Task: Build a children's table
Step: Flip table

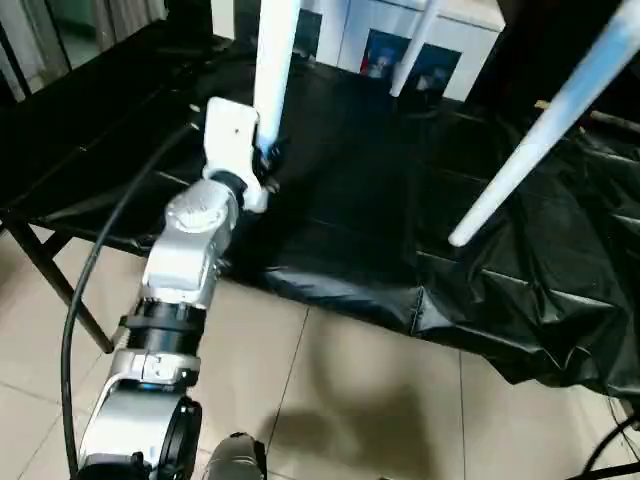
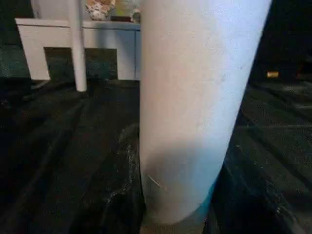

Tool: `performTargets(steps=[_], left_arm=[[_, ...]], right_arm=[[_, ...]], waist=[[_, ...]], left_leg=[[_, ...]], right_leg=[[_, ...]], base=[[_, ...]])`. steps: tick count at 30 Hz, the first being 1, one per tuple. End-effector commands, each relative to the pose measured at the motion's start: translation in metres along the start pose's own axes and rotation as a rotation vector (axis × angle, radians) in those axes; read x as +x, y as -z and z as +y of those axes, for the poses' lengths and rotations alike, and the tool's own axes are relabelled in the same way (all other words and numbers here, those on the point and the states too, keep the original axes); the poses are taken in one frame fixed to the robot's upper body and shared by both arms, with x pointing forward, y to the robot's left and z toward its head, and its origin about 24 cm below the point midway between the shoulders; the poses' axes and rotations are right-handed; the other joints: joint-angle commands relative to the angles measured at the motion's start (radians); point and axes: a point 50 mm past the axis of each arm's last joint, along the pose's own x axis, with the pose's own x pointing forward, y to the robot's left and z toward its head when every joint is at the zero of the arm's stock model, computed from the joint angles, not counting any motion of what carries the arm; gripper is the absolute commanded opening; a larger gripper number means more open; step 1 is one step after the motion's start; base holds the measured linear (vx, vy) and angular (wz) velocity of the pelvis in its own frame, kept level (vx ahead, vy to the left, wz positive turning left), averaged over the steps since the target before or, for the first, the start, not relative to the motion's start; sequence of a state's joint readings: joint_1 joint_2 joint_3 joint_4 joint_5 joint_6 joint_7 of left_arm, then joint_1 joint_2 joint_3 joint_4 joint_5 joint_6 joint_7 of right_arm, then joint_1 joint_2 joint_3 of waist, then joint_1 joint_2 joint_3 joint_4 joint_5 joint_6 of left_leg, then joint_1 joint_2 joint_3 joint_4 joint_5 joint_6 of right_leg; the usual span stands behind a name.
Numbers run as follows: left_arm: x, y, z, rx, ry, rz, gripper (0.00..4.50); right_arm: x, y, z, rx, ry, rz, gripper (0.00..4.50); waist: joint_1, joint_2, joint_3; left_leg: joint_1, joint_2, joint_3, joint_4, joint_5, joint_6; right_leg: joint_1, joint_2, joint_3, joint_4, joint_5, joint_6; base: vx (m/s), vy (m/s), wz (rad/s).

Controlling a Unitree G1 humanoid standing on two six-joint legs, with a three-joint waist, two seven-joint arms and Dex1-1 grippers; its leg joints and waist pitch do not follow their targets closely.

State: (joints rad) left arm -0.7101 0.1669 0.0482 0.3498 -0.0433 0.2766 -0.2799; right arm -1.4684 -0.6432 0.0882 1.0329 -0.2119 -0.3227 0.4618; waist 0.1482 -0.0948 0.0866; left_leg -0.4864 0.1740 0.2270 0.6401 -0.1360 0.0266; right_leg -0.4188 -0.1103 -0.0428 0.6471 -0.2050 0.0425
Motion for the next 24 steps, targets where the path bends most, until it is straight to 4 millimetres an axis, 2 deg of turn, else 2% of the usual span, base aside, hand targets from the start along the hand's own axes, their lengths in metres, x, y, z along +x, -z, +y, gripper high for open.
performTargets(steps=[1,3,4,5,8,11,12,13,15,16,17,18,20,21,24], left_arm=[[0.003,-0.016,-0.006,0.063,0.049,-0.080,1.62],[0.002,-0.014,-0.004,0.066,0.043,-0.071,1.59],[0.002,-0.012,-0.003,0.066,0.042,-0.069,1.58],[0.001,-0.011,-0.002,0.076,0.041,-0.065,1.57],[0.000,-0.007,-0.001,0.090,0.048,-0.056,1.57],[-0.001,-0.001,-0.004,0.128,0.075,-0.047,1.56],[-0.001,-0.001,-0.004,0.128,0.075,-0.047,1.56],[-0.001,0.000,-0.004,0.131,0.076,-0.044,1.56],[-0.001,0.003,-0.003,0.131,0.073,-0.036,1.56],[-0.001,0.005,-0.002,0.134,0.075,-0.029,1.56],[-0.001,0.005,-0.002,0.134,0.075,-0.029,1.56],[-0.001,0.006,-0.002,0.137,0.075,-0.027,1.56],[-0.001,0.007,-0.001,0.144,0.074,-0.022,1.56],[0.000,0.007,0.001,0.158,0.071,-0.017,1.56],[0.001,0.008,0.004,0.168,0.072,-0.010,1.56]], right_arm=[[-0.001,-0.004,0.004,-0.043,-0.045,-0.042,4.48],[-0.003,-0.004,0.010,-0.076,-0.066,-0.056,4.50],[-0.003,-0.003,0.013,-0.080,-0.077,-0.060,4.50],[-0.005,-0.001,0.019,-0.074,-0.099,-0.066,4.50],[-0.009,0.003,0.033,-0.052,-0.137,-0.079,4.50],[-0.017,0.011,0.053,-0.030,-0.154,-0.085,4.50],[-0.017,0.011,0.053,-0.030,-0.154,-0.085,4.50],[-0.020,0.013,0.057,-0.023,-0.150,-0.088,4.50],[-0.029,0.012,0.065,0.025,-0.090,-0.131,4.50],[-0.035,0.010,0.068,0.046,-0.055,-0.165,4.50],[-0.035,0.010,0.069,0.047,-0.053,-0.168,4.50],[-0.037,0.010,0.070,0.052,-0.049,-0.176,4.50],[-0.042,0.008,0.071,0.050,-0.031,-0.200,4.50],[-0.048,0.007,0.073,0.051,-0.011,-0.219,4.50],[-0.057,0.004,0.075,0.058,0.015,-0.247,4.50]], waist=[[-0.015,0.002,-0.100],[-0.018,0.003,-0.099],[-0.021,0.000,-0.101],[-0.021,-0.001,-0.101],[-0.021,-0.004,-0.103],[-0.020,-0.007,-0.103],[-0.021,-0.006,-0.103],[-0.025,-0.007,-0.105],[-0.023,-0.001,-0.098],[-0.025,-0.001,-0.097],[-0.027,-0.005,-0.098],[-0.030,-0.004,-0.100],[-0.028,-0.001,-0.100],[-0.030,0.000,-0.099],[-0.030,-0.002,-0.097]], left_leg=[[0.088,0.057,-0.040,-0.080,-0.293,-0.074],[0.088,0.057,-0.042,-0.084,-0.304,-0.085],[0.091,0.058,-0.042,-0.084,-0.299,-0.092],[0.093,0.059,-0.040,-0.082,-0.289,-0.092],[0.089,0.058,-0.041,-0.083,-0.259,-0.081],[0.094,0.057,-0.038,-0.084,-0.270,-0.087],[0.094,0.057,-0.039,-0.085,-0.277,-0.092],[0.093,0.058,-0.042,-0.088,-0.294,-0.103],[0.103,0.060,-0.040,-0.093,-0.345,-0.119],[0.103,0.058,-0.044,-0.097,-0.396,-0.142],[0.109,0.059,-0.047,-0.099,-0.443,-0.163],[0.110,0.059,-0.050,-0.100,-0.474,-0.177],[0.113,0.059,-0.051,-0.102,-0.485,-0.187],[0.109,0.058,-0.052,-0.103,-0.492,-0.194],[0.111,0.057,-0.051,-0.103,-0.501,-0.188]], right_leg=[[0.020,-0.031,0.017,-0.050,-0.040,-0.174],[0.017,-0.032,0.018,-0.053,-0.058,-0.162],[0.017,-0.033,0.017,-0.052,-0.050,-0.160],[0.016,-0.032,0.017,-0.052,-0.035,-0.162],[0.020,-0.033,0.019,-0.051,-0.003,-0.158],[0.016,-0.032,0.018,-0.054,-0.024,-0.156],[0.016,-0.032,0.019,-0.054,-0.032,-0.155],[0.019,-0.032,0.017,-0.052,-0.048,-0.155],[0.007,-0.032,0.020,-0.062,-0.086,-0.144],[0.007,-0.036,0.021,-0.068,-0.129,-0.130],[0.004,-0.037,0.019,-0.070,-0.165,-0.122],[0.004,-0.038,0.019,-0.072,-0.186,-0.119],[0.001,-0.037,0.018,-0.074,-0.187,-0.116],[0.002,-0.038,0.018,-0.071,-0.182,-0.116],[-0.001,-0.038,0.021,-0.076,-0.190,-0.107]], base=[[0.000,0.000,0.00],[0.000,0.000,0.00],[0.000,0.000,0.00],[0.000,0.000,0.00],[0.000,0.000,0.00],[0.000,0.000,0.00],[0.000,0.000,0.00],[0.000,0.000,0.00],[0.000,0.000,0.00],[0.000,0.000,0.00],[0.000,0.000,0.00],[0.000,0.000,0.00],[0.000,0.000,0.00],[0.000,0.000,0.00],[0.000,0.000,0.00]])
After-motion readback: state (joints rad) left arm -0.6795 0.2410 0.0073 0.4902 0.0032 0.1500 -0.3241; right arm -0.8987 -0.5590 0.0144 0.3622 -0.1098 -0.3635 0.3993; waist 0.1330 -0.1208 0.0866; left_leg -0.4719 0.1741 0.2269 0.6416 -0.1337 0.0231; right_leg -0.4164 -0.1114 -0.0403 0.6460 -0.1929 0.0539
